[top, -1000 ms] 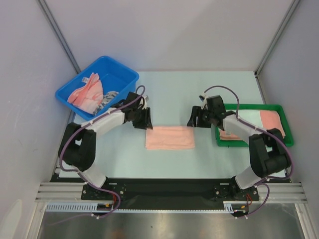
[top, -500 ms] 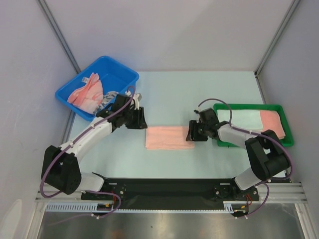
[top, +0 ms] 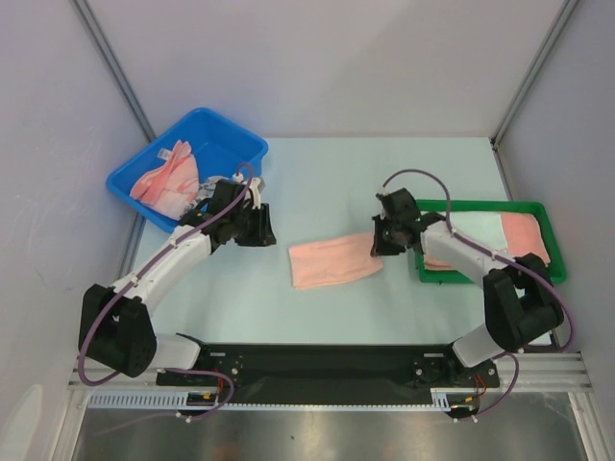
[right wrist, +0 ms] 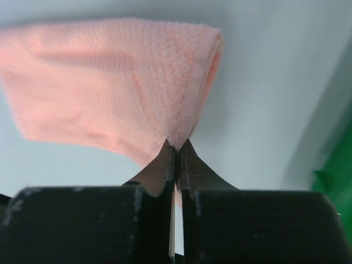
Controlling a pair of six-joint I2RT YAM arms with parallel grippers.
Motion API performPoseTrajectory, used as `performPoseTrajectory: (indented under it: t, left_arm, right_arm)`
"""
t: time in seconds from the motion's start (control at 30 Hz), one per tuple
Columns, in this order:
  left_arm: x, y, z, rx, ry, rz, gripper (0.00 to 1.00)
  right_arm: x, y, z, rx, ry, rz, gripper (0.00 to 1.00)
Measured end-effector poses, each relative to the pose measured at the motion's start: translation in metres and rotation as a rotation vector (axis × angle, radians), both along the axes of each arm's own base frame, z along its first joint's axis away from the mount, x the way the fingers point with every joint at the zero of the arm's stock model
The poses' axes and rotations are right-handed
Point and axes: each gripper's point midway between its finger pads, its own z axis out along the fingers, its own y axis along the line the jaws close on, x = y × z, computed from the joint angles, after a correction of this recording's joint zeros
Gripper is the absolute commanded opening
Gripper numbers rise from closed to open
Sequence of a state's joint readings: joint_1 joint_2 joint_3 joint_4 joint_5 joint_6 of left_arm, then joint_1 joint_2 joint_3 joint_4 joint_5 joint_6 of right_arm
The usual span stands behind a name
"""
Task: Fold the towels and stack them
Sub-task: Neatly place the folded towel into the bin
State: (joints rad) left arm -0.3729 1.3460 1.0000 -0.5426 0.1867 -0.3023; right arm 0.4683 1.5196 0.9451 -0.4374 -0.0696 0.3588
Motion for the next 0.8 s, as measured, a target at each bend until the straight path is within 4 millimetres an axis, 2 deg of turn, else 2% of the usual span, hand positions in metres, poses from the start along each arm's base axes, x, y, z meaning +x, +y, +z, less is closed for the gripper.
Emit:
performPoseTrajectory:
  t: [0.1, 0.17, 0.27, 0.37, 0.47, 0.63, 0.8]
  left_arm:
    - [0.000, 0.000, 0.000, 0.000, 0.000, 0.000, 0.43]
    - [0.000, 0.000, 0.000, 0.000, 0.000, 0.000, 0.44]
    - [0.000, 0.000, -0.001, 0.000, 0.001, 0.000, 0.43]
    - [-0.001, 0.001, -0.001, 0.001, 0.004, 0.001, 0.43]
    - [0.000, 0.001, -0.004, 0.002, 0.010, 0.002, 0.43]
    - [0.001, 0.003, -0.010, 0.014, 0.026, -0.002, 0.43]
    - [0.002, 0.005, -0.012, 0.019, 0.028, -0.002, 0.43]
  right_arm:
    - [0.029, -0.014, 0.046, -0.015, -0.084, -0.035, 0.00]
    - [0.046, -0.031, 0.075, -0.019, -0.140, -0.065, 0.00]
    - [0.063, -0.069, 0.096, -0.039, -0.166, -0.125, 0.00]
    - [0.068, -0.112, 0.099, -0.069, -0.147, -0.193, 0.00]
    - [0.067, -0.154, 0.093, -0.107, -0.115, -0.263, 0.00]
    - [0.063, -0.201, 0.080, -0.131, -0.060, -0.342, 0.00]
    - [0.064, -0.241, 0.081, -0.143, -0.057, -0.421, 0.00]
